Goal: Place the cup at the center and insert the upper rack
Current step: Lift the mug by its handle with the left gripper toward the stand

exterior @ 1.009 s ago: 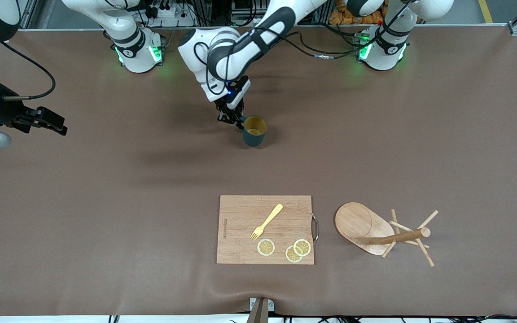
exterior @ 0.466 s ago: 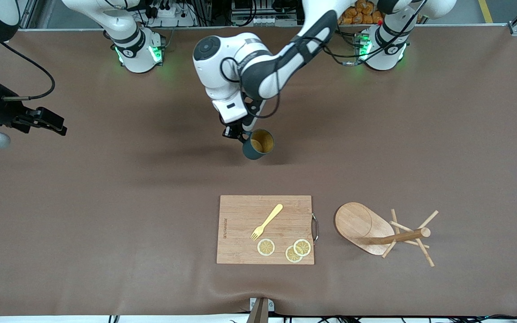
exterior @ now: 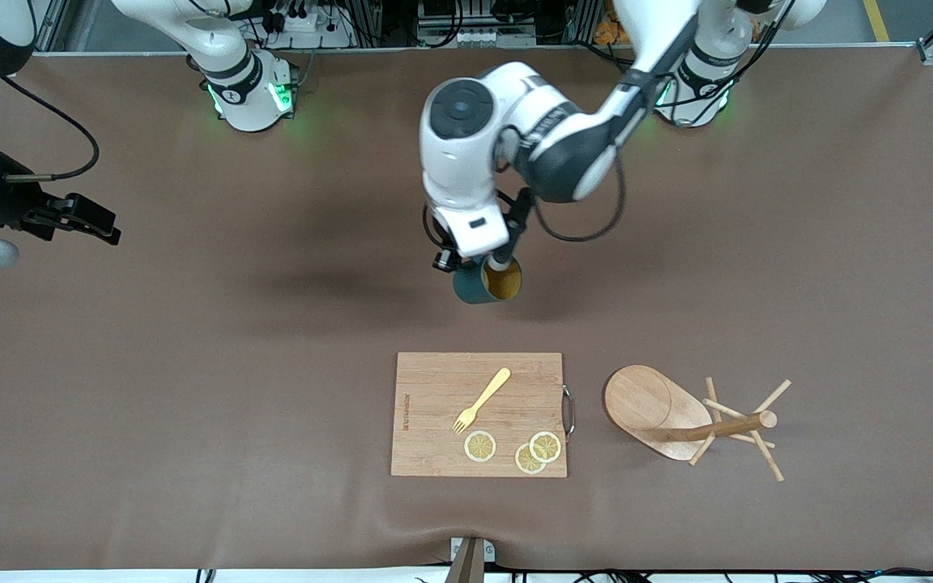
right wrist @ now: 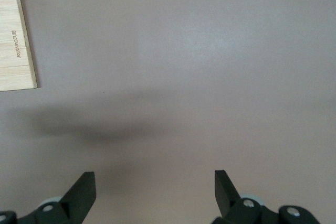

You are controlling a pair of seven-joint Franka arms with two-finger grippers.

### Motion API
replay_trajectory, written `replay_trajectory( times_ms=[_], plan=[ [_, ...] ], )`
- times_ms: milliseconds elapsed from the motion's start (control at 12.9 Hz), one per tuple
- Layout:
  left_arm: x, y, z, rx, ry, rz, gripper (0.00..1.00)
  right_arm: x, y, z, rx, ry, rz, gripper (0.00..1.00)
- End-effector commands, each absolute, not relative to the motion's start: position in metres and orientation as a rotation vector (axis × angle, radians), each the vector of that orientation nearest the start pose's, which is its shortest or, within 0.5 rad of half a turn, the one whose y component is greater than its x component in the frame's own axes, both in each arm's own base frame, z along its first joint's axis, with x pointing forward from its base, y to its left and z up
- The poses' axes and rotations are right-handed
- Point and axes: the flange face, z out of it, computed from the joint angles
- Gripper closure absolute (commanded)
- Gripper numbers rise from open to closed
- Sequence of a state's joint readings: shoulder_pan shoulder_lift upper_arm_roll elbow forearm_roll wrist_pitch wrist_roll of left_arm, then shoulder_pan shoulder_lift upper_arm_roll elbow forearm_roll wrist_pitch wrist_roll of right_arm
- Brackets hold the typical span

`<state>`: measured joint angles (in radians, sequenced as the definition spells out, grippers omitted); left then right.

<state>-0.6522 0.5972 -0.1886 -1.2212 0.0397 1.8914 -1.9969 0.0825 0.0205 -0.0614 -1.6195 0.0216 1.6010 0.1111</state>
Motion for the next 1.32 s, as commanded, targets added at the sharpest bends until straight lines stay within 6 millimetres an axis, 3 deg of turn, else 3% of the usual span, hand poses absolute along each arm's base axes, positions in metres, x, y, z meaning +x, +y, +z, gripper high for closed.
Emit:
replay_trajectory(
  times_ms=[0, 388, 621, 854, 1242],
  plan=[
    [0.543, -0.477, 0.470, -2.746, -1.818, 0.222, 1.00, 0.555, 0.012, 0.596, -3.122, 0.133, 0.045, 0.00],
    [0.603, -0.393, 0.489, -2.860, -1.822, 0.428, 1.00, 0.555, 0.012, 0.596, -3.122, 0.133, 0.045, 0.00],
    [0.625, -0.358, 0.490, -2.980, -1.765, 0.576, 1.00, 0.555, 0.012, 0.596, -3.122, 0.133, 0.045, 0.00],
    [0.650, -0.316, 0.492, -3.032, -1.838, 0.756, 1.00, 0.555, 0.012, 0.596, -3.120, 0.133, 0.047, 0.00],
    [0.693, -0.224, 0.488, -3.073, -2.067, 1.096, 1.00, 0.555, 0.011, 0.596, -3.120, 0.136, 0.047, 0.00]
  ],
)
